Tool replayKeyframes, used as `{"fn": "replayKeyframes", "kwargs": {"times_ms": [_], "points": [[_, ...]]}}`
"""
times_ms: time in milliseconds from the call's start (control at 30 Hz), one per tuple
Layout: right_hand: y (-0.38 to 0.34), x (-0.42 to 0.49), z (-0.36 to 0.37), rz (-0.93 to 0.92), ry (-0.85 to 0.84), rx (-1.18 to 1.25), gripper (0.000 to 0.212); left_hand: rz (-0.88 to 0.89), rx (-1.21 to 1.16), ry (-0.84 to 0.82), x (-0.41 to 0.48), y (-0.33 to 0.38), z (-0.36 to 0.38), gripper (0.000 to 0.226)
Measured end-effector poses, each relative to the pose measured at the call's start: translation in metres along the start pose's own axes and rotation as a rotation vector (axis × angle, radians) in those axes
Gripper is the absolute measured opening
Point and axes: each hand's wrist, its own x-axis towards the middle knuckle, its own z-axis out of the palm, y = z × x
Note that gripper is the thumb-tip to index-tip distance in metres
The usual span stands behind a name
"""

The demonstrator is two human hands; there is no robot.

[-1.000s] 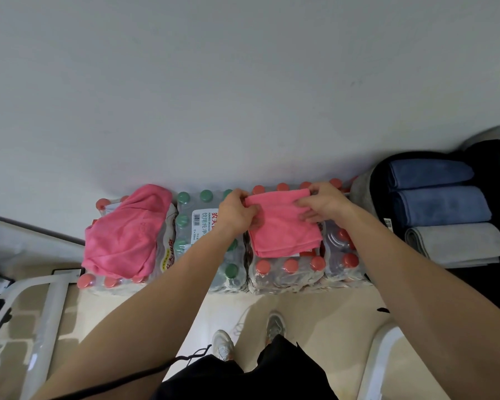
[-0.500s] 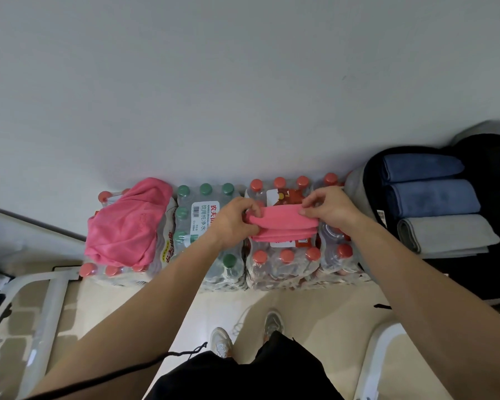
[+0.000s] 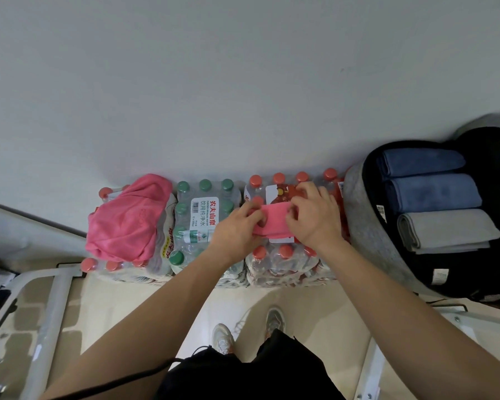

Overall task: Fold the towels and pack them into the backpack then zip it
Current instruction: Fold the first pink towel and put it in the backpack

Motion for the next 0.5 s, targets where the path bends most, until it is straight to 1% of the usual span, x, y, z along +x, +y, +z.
{"fn": "replayKeyframes", "kwargs": {"times_ms": [67,133,200,267,333,433,500], "points": [[-0.003,0.001,0.006,-0.046,0.029,0.059,0.014,0.038,0.020,-0.002,0.000,-0.002,-0.001,0.036],[-0.001,0.000,0.014,-0.087,-0.024,0.079,0.015,0.081,0.043,0.003,-0.002,-0.003,-0.003,0.033],[0.007,-0.005,0.023,-0.104,-0.101,0.054,0.027,0.076,0.046,0.024,-0.003,-0.004,-0.006,0.033],[0.012,-0.010,0.028,-0.101,-0.161,-0.008,0.047,0.024,0.073,0.051,0.000,-0.001,-0.011,0.038],[0.013,-0.009,0.030,-0.087,-0.216,-0.060,0.060,-0.053,0.092,0.084,0.013,0.009,-0.013,0.036],[0.008,-0.003,0.030,-0.055,-0.298,-0.122,0.059,-0.193,0.078,0.198,0.040,0.028,-0.006,0.029],[0.007,-0.002,0.031,-0.041,-0.334,-0.138,0.060,-0.269,0.063,0.191,0.052,0.034,0.010,0.028]]}}
